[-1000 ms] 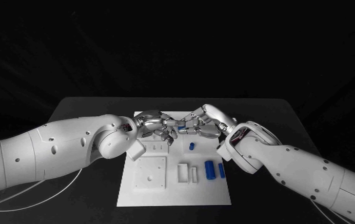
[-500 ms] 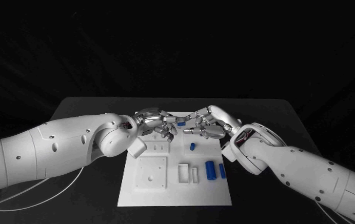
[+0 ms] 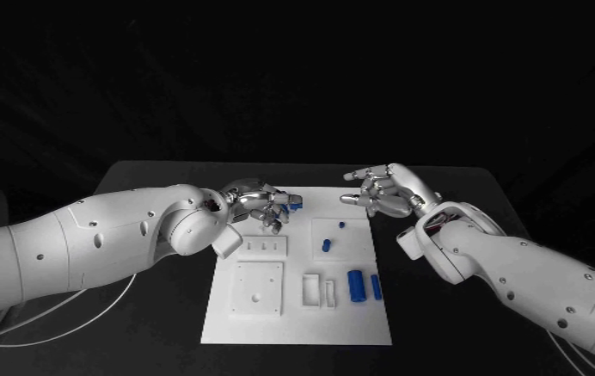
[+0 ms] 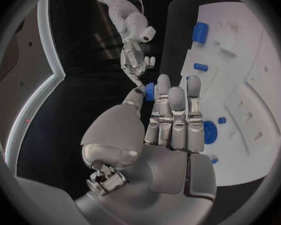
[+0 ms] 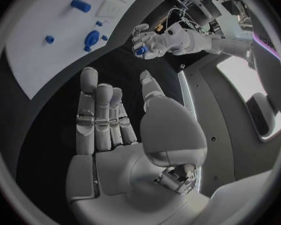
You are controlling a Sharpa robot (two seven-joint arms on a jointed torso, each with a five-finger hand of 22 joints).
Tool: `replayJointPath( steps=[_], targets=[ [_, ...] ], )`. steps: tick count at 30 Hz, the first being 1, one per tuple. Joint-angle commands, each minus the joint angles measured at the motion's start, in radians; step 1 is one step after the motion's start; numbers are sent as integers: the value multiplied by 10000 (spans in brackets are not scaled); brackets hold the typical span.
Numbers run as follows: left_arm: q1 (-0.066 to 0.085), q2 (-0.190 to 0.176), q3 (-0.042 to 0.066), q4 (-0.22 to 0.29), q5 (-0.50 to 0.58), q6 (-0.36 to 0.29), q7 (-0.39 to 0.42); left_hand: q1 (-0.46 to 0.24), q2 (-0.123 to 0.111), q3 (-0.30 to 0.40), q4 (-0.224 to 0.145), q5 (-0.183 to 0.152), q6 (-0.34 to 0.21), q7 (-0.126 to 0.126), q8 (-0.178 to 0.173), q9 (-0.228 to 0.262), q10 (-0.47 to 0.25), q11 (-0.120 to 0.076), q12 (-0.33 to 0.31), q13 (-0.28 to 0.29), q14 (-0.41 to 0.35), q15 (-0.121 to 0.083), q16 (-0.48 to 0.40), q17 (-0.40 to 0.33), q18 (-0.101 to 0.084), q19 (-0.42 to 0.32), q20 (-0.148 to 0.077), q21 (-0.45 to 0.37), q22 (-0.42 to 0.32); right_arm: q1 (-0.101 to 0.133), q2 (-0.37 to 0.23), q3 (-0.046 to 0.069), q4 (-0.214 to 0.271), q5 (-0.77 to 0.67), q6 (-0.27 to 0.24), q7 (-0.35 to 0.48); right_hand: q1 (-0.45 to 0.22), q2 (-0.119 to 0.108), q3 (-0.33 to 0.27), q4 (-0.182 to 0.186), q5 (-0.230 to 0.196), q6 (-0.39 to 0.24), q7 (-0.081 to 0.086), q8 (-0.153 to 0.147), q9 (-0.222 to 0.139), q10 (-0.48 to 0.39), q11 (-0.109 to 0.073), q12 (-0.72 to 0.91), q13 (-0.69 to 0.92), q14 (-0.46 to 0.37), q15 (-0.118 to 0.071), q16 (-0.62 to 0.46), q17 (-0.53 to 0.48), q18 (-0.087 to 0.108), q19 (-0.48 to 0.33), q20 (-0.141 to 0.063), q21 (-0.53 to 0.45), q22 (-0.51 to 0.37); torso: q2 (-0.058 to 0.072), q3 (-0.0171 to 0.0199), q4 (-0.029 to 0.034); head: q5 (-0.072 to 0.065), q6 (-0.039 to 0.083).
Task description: Assemble the parts on the task board
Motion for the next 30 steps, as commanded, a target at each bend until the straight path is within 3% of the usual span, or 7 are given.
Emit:
replayJointPath(
  steps=[1, 11, 14, 20, 24, 28, 30],
  targets=[
    [50, -22, 24, -248, -986, -208, -731, 310, 192, 627, -637, -70, 78, -58, -1, 9, 7, -57, 41, 19, 52, -17, 25, -24, -61, 10, -37, 73, 156, 7, -36, 129, -393, 1453, -415, 433, -62, 197, -30, -205, 123, 225, -12, -48, 8, 76, -38, -283, -329, 29, -33, -357, -437, 57, 84, -12, -335, -320, -12, 2, -23, 47, -4],
    [345, -172, 40, -469, -3249, -282, -3015, 445, 190, 540, -616, -279, 305, -84, -233, -299, 265, -107, -64, -46, 287, -76, -60, -113, -63, 89, -95, 217, 126, 348, 44, 315, -1474, 2164, -536, 661, -106, 445, -61, -454, 160, 406, -46, -42, 13, 127, -54, -637, -1418, -162, -21, -656, -1275, -77, 139, -7, -834, -1710, -106, 52, 5, 94, -131],
    [380, -161, 31, -381, -3905, -260, -3819, 478, 170, 492, -604, -246, 354, -101, -242, -324, 351, -131, -57, -33, 356, -97, -35, -104, -64, 133, -117, 260, 132, 393, 102, 331, -1656, 1934, -711, 732, -99, 432, -49, -513, 544, 454, -45, -41, 13, -18, -24, -728, -1629, -365, 30, -764, -1458, -120, -56, 38, -871, -2036, -122, 61, 19, 86, -175],
    [401, -38, -31, -129, -5385, -450, -5094, 486, 121, 428, -598, -170, 464, -152, -250, -385, 561, -209, 10, 28, 608, -179, 26, -91, -50, 325, -192, 408, 147, 456, 218, 377, -1974, 1483, -918, 773, -158, 497, -50, -561, 685, 515, -46, -41, 13, 59, -9, -1183, -2474, -641, 92, -1027, -2065, -181, -352, 109, -892, -2969, -135, 55, 28, 187, -242],
    [396, 67, -48, -35, -6048, -700, -5572, 493, 92, 431, -652, -119, 514, -162, -270, -442, 606, -225, -19, 42, 664, -196, 13, -85, -57, 345, -214, 453, 141, 473, 290, 412, -2082, 1050, -885, 748, -145, 566, 182, -789, 723, 677, -37, -34, 3, 1296, 163, -4557, -5290, -948, 427, -3000, -4101, -256, -1975, 509, -792, -5409, -122, 53, 17, 211, -251],
    [371, 208, -57, 11, -6602, -950, -5861, 442, 74, 420, -689, -102, 607, -194, -279, -506, 728, -267, -1, 74, 783, -237, 64, -45, -54, 462, -250, 485, 124, 489, 367, 439, -2153, 861, -699, 711, -278, 797, 469, -937, 671, 732, 58, -54, -8, 1817, 345, -6949, -7152, -799, 688, -4856, -5683, -271, -2215, 769, -902, -7776, -116, 51, 22, 216, -268],
    [344, 279, -62, 38, -6819, -1061, -5947, 417, 77, 418, -731, -101, 644, -200, -298, -561, 766, -271, -30, 90, 816, -248, 45, -27, -69, 572, -264, 343, 92, 499, 404, 447, -2182, 851, -593, 705, -529, 703, 904, -1254, 662, 839, 30, -70, -14, 2556, 445, -8954, -7172, 37, 783, -6432, -7084, -149, -2204, 959, -721, -10017, -115, 54, 21, 214, -296]
  ],
)
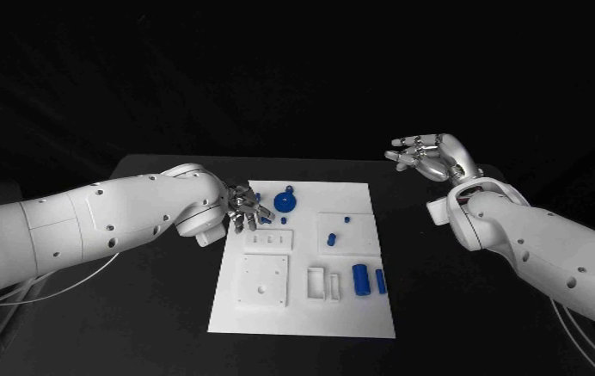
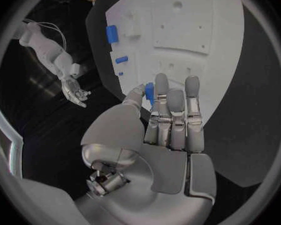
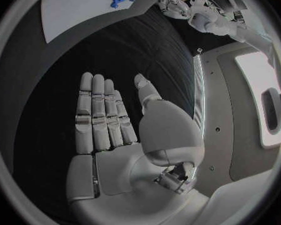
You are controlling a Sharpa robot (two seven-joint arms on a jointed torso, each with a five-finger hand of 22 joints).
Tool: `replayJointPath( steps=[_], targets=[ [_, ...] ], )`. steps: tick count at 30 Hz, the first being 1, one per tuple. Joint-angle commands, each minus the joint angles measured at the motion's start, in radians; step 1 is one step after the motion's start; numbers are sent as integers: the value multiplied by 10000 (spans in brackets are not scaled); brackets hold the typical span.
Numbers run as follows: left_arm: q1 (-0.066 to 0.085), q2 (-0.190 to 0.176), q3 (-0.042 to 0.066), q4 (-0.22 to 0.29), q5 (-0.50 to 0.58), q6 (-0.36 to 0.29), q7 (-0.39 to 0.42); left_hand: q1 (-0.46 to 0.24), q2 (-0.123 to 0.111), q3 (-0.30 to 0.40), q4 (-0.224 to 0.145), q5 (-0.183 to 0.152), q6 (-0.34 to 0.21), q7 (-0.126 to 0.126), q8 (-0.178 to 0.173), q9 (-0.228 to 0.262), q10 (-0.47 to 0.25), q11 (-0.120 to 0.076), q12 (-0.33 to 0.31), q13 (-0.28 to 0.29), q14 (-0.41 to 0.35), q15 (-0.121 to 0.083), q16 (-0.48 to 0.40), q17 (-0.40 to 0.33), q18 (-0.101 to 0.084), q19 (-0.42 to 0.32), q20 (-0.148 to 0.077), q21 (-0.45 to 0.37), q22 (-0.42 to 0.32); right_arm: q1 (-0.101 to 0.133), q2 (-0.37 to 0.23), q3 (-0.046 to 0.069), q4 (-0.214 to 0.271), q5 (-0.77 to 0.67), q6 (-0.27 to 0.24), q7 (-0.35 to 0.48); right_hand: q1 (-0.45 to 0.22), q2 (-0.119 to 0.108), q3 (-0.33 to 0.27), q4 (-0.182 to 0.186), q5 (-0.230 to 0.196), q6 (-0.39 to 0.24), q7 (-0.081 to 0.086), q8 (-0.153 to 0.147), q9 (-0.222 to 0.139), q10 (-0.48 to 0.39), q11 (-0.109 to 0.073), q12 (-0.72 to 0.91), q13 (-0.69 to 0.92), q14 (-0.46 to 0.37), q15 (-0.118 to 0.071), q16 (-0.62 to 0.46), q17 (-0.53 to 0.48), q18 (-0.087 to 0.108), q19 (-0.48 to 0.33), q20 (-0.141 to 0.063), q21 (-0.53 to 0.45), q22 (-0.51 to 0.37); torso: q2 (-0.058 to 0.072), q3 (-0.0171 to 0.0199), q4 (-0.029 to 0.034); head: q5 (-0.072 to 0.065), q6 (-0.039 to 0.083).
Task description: Assemble the parts on the task board
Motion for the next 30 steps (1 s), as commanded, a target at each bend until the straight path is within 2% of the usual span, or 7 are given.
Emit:
replayJointPath(
  steps=[1, 4, 8, 20, 24, 27, 30],
  targets=[
    [-37, 109, -4, 76, -1166, -520, -717, 255, 205, 526, -623, 45, 296, -207, 13, -29, 126, -23, -29, 18, 88, 17, 46, 18, -69, 94, 2, -92, 98, 19, 57, 14, -37, -437, 240, 125, -245, 5, 317, -148, 5, 75, 39, -21, -6, 132, 67, -1005, -108, 438, 104, -1131, -890, -6, 33, 126, 16, -1522, 9, -2, -3, 5, -37],
    [-85, 189, -7, 133, -1420, -669, -770, 228, 201, 503, -631, 45, 338, -225, 35, -32, 177, -42, -28, 39, 134, 1, 61, 44, -77, 168, -15, -160, 117, 34, 96, 20, -68, -407, 340, 129, -302, 40, 502, -211, 66, 60, 52, -14, -4, -82, 150, -1077, -128, 631, 193, -1911, -1273, 14, -62, 235, 7, -2279, 8, -1, -6, 4, -68],
    [-145, 267, -9, 205, -1721, -857, -771, 225, 183, 492, -660, 87, 385, -241, 49, -48, 233, -61, -19, 59, 191, -19, 81, 68, -80, 238, -34, -192, 145, 46, 123, 23, -89, -365, 380, 137, -338, -3, 538, -215, 67, 40, 60, -15, -4, -119, 163, -1082, -131, 828, 206, -2279, -1426, 18, -5, 248, 86, -2768, 8, -1, 0, -10, -96],
    [-361, 471, -29, 286, -2445, -857, -765, 199, 163, 466, -700, 119, 494, -280, 75, -88, 352, -102, -42, 93, 295, -61, 97, 148, -103, 362, -79, -261, 178, 53, 153, 26, -96, -294, 459, 153, -348, 10, 549, -183, 76, 46, 62, -13, -4, -181, 181, -1085, -134, 791, 233, -2408, -1487, 7, -113, 283, 55, -2795, 3, 6, -3, -31, -157],
    [-406, 500, -34, 295, -2543, -666, -677, 203, 150, 467, -748, 104, 600, -274, -39, -349, 379, -93, -136, 69, 300, -56, 23, 178, -110, 377, -78, -318, 181, 53, 181, 27, -112, -252, 596, 189, -312, 18, 596, -173, 173, 149, 75, -18, -10, -510, 316, -1111, -145, -312, 607, -2551, -2122, -42, -1325, 696, -52, -2824, 4, 10, -4, -38, -166],
    [-451, 516, -37, 289, -2600, -629, -666, 201, 154, 458, -754, 102, 621, -274, -53, -450, 398, -96, -168, 63, 317, -60, 10, 199, -107, 399, -81, -334, 183, 53, 200, 27, -135, -214, 736, 233, -283, 44, 616, -126, 224, 162, 82, -18, -10, -663, 371, -1106, -150, -558, 700, -2560, -2203, 75, -1601, 857, -34, -2821, 8, 10, -18, -45, -172],
    [-506, 533, -38, 262, -2673, -634, -679, 204, 160, 457, -758, 101, 626, -274, -44, -467, 417, -99, -167, 67, 325, -61, 7, 206, -108, 404, -83, -338, 184, 53, 212, 27, -151, -163, 881, 279, -270, 94, 638, -87, 218, 161, 86, -21, -12, -758, 401, -1113, -156, -623, 728, -2566, -2211, 118, -1656, 905, -30, -2821, 6, 4, -11, -55, -191]
  ],
)
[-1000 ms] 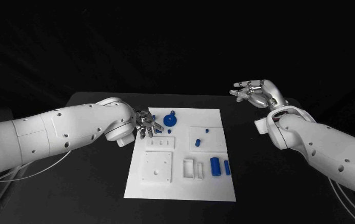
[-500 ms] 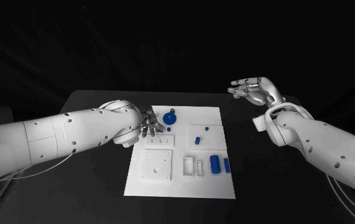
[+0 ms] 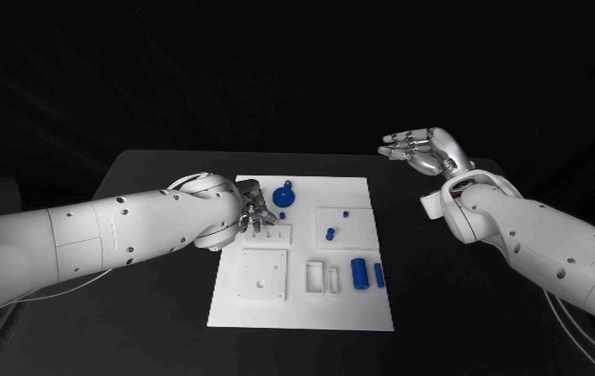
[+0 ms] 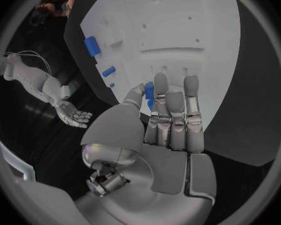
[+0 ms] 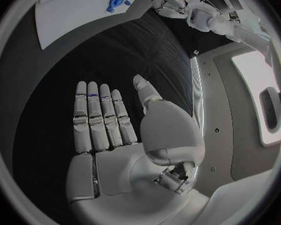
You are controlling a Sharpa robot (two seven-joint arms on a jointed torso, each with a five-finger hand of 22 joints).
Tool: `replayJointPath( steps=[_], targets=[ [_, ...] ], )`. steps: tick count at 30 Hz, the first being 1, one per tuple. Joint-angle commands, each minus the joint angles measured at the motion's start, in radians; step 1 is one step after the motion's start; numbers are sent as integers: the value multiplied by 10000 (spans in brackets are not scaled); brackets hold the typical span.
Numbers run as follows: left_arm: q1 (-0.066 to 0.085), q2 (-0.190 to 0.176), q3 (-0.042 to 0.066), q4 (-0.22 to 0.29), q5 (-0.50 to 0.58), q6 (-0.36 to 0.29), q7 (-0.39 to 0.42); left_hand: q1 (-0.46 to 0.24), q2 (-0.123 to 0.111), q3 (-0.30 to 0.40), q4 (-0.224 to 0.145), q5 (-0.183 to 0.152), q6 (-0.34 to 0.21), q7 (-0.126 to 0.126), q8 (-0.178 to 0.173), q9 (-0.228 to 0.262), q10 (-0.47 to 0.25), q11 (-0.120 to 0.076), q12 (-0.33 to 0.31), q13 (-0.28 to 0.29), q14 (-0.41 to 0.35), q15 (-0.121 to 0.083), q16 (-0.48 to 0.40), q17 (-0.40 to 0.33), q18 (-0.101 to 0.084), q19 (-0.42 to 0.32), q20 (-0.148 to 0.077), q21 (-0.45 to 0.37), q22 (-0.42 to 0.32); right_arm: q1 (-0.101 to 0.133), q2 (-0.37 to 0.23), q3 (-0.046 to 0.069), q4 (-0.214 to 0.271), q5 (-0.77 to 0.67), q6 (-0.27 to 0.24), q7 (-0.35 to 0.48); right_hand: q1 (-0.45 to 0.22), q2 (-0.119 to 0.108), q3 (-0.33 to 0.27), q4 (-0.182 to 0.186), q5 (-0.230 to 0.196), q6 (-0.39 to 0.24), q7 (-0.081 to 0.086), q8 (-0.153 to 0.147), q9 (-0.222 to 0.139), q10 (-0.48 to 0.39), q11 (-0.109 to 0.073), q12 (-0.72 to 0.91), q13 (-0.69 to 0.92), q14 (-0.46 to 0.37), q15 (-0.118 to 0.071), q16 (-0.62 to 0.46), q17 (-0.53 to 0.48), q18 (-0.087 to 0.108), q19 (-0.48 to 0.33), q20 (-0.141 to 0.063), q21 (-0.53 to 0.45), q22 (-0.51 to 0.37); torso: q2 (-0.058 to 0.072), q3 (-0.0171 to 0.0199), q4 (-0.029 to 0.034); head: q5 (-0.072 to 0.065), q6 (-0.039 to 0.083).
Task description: Assemble the parts on the task board
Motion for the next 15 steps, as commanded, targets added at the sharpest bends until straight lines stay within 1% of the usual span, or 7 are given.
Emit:
replayJointPath(
  steps=[1, 8, 12, 13, 15],
  targets=[
    [-57, 38, -1, -11, -355, 98, 30, 203, 162, 566, -652, 26, 382, -314, -2, -12, 174, -97, -63, -9, 79, -22, -39, 22, -107, 72, -33, -33, 179, 2, 17, 7, -13, 55, 447, 223, -6, 119, 45, 40, 61, 37, 34, -21, -12, -73, 6, -34, -18, -72, -10, -63, -10, 108, -42, 1, 1, -10, -1, 0, -1, -8, -18],
    [-218, 57, 0, -93, -465, 71, 26, 196, 167, 561, -668, 33, 380, -317, 23, -39, 190, -102, -74, -5, 97, -27, -50, 37, -108, 88, -37, -39, 181, 2, 32, 7, -14, 151, 322, 211, 15, 75, 97, 26, 68, 16, 44, -19, -12, -74, 11, -31, -16, -66, 12, -61, -9, 132, -40, 16, 8, -8, -3, -5, 4, -39, -21],
    [-304, 69, 1, -158, -478, 58, 60, 183, 168, 555, -672, 34, 387, -321, 42, -45, 197, -103, -77, -2, 106, -30, -53, 44, -109, 95, -40, -43, 180, 2, 30, 7, -3, 119, 144, 170, 8, 46, 262, 40, 82, 12, 45, -20, -12, -57, 6, -32, -17, -35, 15, -61, -8, 136, -12, 6, 10, -7, -3, -6, 3, -42, -40],
    [-323, 69, 1, -174, -479, 52, 72, 171, 171, 551, -673, 42, 382, -322, 57, -49, 198, -104, -82, 0, 110, -31, -61, 49, -110, 99, -41, -48, 180, 2, 30, 7, 1, 89, 100, 160, 74, 81, 426, -8, -59, 16, 44, -21, -13, -55, 1, -33, -18, -27, 12, -61, -8, 136, -6, -1, 12, -6, -2, -5, 1, -53, -47],
    [-349, 68, 2, -199, -480, 48, 88, 165, 173, 548, -674, 46, 379, -323, 64, -50, 197, -104, -85, 1, 111, -31, -64, 52, -111, 100, -42, -51, 179, 2, 28, 7, 4, 59, 38, 145, -47, -25, 735, -22, -52, 25, 47, -18, -12, -44, 4, -34, -18, -23, 10, -62, -8, 133, 2, -5, 11, -7, -1, -7, 3, -57, -35]
  ],
)
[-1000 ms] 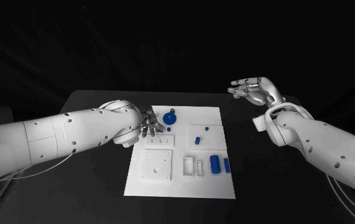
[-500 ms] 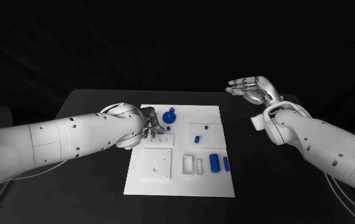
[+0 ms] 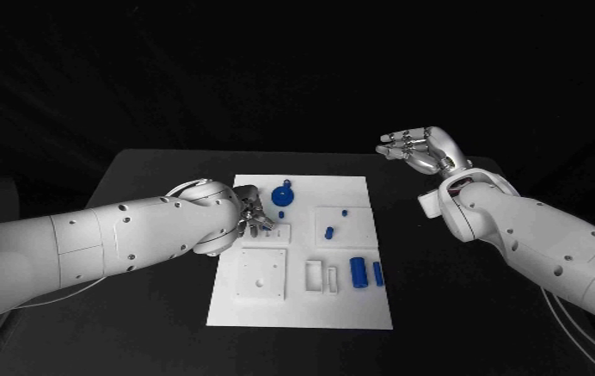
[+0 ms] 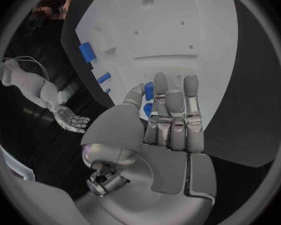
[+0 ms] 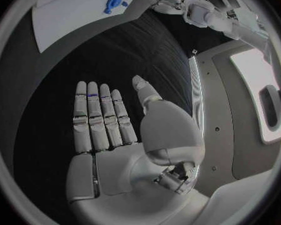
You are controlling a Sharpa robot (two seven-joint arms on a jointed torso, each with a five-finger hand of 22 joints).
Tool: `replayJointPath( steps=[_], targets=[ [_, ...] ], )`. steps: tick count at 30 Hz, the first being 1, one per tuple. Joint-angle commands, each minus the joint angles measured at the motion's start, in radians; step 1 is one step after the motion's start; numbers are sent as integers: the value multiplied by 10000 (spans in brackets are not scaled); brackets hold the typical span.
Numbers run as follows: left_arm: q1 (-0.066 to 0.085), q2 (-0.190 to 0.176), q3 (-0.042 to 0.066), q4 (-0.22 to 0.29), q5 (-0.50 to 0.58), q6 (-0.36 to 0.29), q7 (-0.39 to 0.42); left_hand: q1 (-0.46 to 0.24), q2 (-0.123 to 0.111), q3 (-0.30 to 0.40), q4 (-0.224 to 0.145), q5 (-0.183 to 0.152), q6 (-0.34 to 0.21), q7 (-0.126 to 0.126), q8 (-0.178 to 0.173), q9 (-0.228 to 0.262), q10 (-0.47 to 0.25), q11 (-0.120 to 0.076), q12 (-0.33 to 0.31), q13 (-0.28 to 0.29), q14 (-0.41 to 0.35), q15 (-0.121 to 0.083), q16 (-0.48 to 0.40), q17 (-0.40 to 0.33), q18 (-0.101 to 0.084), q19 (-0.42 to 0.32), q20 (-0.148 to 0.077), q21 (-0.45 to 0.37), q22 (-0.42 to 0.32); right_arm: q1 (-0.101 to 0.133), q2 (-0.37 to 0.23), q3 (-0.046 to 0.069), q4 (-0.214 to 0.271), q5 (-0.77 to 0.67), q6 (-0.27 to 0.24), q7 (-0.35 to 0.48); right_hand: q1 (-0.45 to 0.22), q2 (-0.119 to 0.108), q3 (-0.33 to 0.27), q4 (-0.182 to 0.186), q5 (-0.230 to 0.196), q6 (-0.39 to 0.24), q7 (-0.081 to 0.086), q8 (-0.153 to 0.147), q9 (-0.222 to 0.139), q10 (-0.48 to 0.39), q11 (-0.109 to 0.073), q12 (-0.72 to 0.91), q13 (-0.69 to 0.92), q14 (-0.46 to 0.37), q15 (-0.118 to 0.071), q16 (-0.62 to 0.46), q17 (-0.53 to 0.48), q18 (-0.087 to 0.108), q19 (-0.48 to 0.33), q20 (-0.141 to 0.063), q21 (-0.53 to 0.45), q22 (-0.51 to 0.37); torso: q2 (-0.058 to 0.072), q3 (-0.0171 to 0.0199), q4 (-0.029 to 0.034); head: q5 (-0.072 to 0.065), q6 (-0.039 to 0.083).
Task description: Assemble the parts on the task board
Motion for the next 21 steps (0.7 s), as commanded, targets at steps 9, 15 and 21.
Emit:
replayJointPath(
  steps=[9, 15, 21],
  targets=[
    [-92, 24, 5, -97, -135, 136, 124, 163, 168, 574, -668, 55, 344, -301, 89, -4, 151, -92, -37, 11, 62, -14, -70, 24, -113, 68, -8, -63, 182, 2, 9, 8, -9, -90, -373, -35, -176, -348, 1143, 107, 5, -9, 38, -23, -14, -48, -9, -41, -14, -4, 8, -60, -9, 135, 21, -16, 10, -8, -4, -2, 3, 20, -24],
    [-100, 26, 5, -150, -126, 223, 132, 163, 168, 574, -668, 55, 344, -301, 89, -4, 151, -92, -37, 11, 62, -14, -70, 24, -113, 68, -8, -63, 182, 2, 18, 8, -46, -89, -437, -107, -215, -421, 1392, 248, 266, -46, 62, -19, -12, -42, -7, -34, -11, 9, -4, -61, -8, 133, 29, -21, 11, -7, -3, -6, 7, -8, -6],
    [-114, 68, 6, -225, -122, 248, 151, 151, 161, 569, -688, 61, 330, -300, 113, -20, 146, -90, -41, 20, 62, -15, -83, 37, -115, 75, -9, -74, 182, 2, 61, 8, -91, -66, -434, -119, -251, -539, 1693, 353, 355, -40, 59, -19, -12, -33, -11, -34, -11, 18, -8, -58, -7, 134, 38, -26, 11, -7, 3, -1, -5, 6, -3]
  ],
)
